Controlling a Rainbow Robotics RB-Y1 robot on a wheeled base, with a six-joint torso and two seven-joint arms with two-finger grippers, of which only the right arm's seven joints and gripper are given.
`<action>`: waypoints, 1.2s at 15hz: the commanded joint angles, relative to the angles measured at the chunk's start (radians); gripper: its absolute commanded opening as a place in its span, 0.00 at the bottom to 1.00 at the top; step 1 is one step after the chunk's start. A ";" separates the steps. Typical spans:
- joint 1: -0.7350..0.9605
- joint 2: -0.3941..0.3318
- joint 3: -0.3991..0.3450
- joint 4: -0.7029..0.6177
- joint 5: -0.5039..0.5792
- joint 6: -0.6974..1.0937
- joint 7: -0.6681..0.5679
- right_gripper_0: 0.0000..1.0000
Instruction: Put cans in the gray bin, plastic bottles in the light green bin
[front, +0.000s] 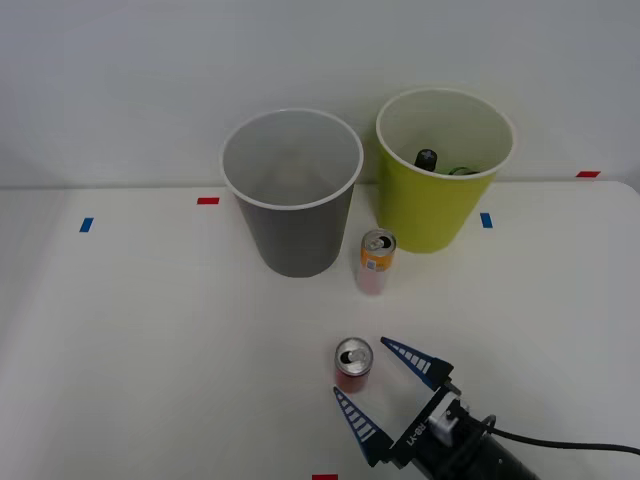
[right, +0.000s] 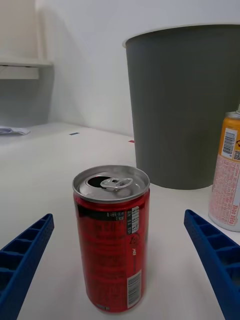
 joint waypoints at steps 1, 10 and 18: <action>-0.013 0.034 -0.001 0.000 -0.004 0.044 0.004 0.90; -0.045 0.019 0.002 0.000 -0.007 0.085 -0.013 0.89; -0.039 0.028 0.025 0.000 -0.018 0.060 -0.016 0.88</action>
